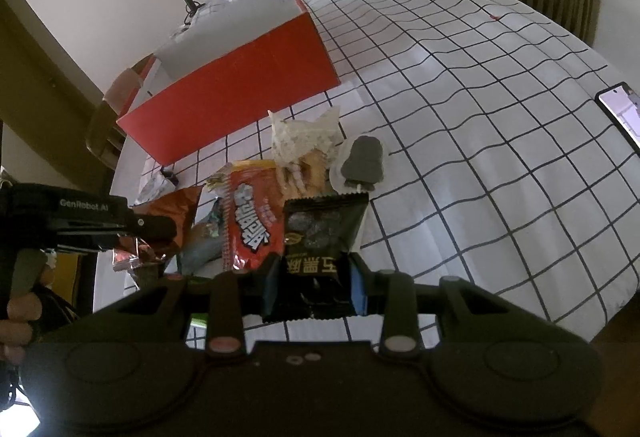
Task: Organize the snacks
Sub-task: 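Close left tool on foil bag while right tool closes on chocolate packet, lift both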
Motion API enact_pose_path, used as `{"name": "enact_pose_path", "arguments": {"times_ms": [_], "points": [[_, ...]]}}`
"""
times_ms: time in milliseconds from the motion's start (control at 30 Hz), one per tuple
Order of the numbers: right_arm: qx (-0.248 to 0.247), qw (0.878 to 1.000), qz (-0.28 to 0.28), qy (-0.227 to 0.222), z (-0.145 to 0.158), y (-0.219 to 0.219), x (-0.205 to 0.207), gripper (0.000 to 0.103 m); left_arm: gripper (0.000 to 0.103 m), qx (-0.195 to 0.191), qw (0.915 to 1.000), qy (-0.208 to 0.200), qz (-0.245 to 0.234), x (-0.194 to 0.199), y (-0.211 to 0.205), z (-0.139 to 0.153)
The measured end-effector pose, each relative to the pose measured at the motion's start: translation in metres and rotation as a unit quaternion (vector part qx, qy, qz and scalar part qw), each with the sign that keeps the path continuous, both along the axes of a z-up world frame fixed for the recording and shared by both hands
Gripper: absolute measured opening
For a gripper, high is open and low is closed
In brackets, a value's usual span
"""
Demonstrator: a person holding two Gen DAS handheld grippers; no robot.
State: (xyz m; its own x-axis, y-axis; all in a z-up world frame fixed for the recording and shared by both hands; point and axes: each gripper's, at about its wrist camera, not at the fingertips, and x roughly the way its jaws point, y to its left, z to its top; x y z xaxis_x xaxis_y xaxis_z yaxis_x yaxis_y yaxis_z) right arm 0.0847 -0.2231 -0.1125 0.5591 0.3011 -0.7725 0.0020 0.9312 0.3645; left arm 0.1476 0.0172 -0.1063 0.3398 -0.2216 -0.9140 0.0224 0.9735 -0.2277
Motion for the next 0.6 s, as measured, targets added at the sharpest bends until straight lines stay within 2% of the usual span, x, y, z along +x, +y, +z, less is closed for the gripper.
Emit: {"name": "enact_pose_path", "arguments": {"times_ms": [133, 267, 567, 600], "points": [[0.001, 1.000, 0.002, -0.002, 0.001, 0.000, 0.000, 0.034, 0.048, -0.001, 1.0000, 0.000, -0.004, -0.002, 0.001, 0.002], [0.003, 1.000, 0.002, -0.001, 0.001, 0.000, 0.001, 0.034, 0.058, -0.007, 0.9999, -0.009, -0.001, -0.002, 0.003, 0.009], [0.006, 1.000, 0.004, -0.002, 0.001, -0.001, 0.000, 0.034, 0.058, 0.005, 0.9993, 0.009, -0.035, -0.003, -0.017, 0.000], [0.006, 1.000, 0.005, -0.002, 0.001, -0.001, 0.000, 0.034, 0.058, 0.015, 0.9990, 0.013, -0.041, -0.003, -0.021, -0.002]]}}
